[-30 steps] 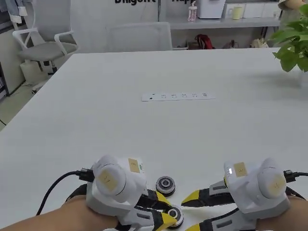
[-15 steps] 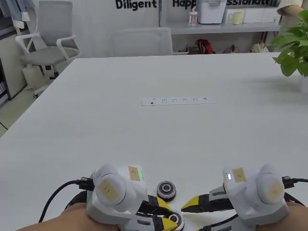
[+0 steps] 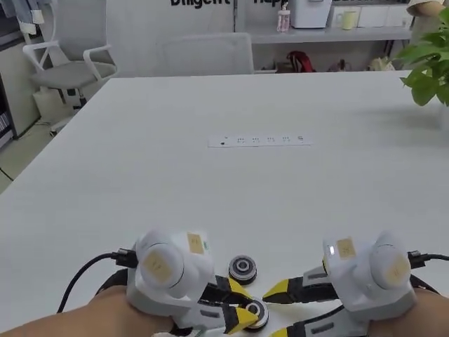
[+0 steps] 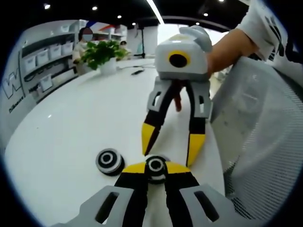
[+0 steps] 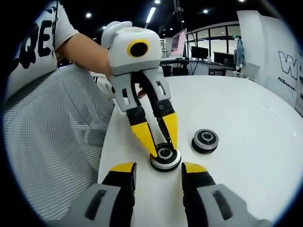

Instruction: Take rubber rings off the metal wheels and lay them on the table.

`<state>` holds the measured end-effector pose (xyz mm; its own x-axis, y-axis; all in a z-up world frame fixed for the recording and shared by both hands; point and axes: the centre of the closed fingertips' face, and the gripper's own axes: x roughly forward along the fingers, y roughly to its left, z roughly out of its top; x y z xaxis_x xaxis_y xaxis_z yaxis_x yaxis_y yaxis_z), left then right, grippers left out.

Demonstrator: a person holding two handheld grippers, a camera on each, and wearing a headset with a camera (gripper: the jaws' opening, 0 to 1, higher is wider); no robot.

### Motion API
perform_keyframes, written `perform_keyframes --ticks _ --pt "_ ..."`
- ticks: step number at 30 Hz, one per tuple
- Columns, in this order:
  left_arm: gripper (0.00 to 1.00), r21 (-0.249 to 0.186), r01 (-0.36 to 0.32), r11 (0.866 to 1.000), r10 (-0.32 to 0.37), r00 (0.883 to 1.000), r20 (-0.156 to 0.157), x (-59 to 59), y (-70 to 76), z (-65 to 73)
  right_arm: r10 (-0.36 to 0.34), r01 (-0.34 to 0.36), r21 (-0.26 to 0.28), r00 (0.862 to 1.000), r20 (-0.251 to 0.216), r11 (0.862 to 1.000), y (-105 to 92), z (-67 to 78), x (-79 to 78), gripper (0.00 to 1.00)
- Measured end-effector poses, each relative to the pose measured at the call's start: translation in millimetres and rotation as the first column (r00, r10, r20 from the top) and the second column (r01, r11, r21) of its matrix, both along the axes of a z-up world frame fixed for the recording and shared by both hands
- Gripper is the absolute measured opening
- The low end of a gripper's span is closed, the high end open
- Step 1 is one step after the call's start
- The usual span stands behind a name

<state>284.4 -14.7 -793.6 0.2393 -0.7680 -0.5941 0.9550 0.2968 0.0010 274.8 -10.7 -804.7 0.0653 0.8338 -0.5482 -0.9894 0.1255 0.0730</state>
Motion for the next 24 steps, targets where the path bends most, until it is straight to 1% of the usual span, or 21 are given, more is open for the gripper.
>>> perform_keyframes --ticks 6,14,24 --pt "0.13 0.006 0.0 1.0 0.0 1.0 0.006 0.0 -0.6 -0.3 -0.01 0.01 0.001 1.0 -0.004 1.0 -2.8 0.6 -0.2 0.35" --pt "0.13 0.01 0.001 1.0 -0.001 1.0 0.015 0.9 -0.5 -0.2 -0.046 0.046 0.024 0.999 -0.012 0.999 -3.2 6.5 6.4 0.35" --pt "0.13 0.007 0.004 1.0 -0.005 1.0 0.017 1.4 0.1 -0.4 -0.045 0.045 0.025 0.999 -0.012 0.999 -1.0 5.6 7.6 0.35"
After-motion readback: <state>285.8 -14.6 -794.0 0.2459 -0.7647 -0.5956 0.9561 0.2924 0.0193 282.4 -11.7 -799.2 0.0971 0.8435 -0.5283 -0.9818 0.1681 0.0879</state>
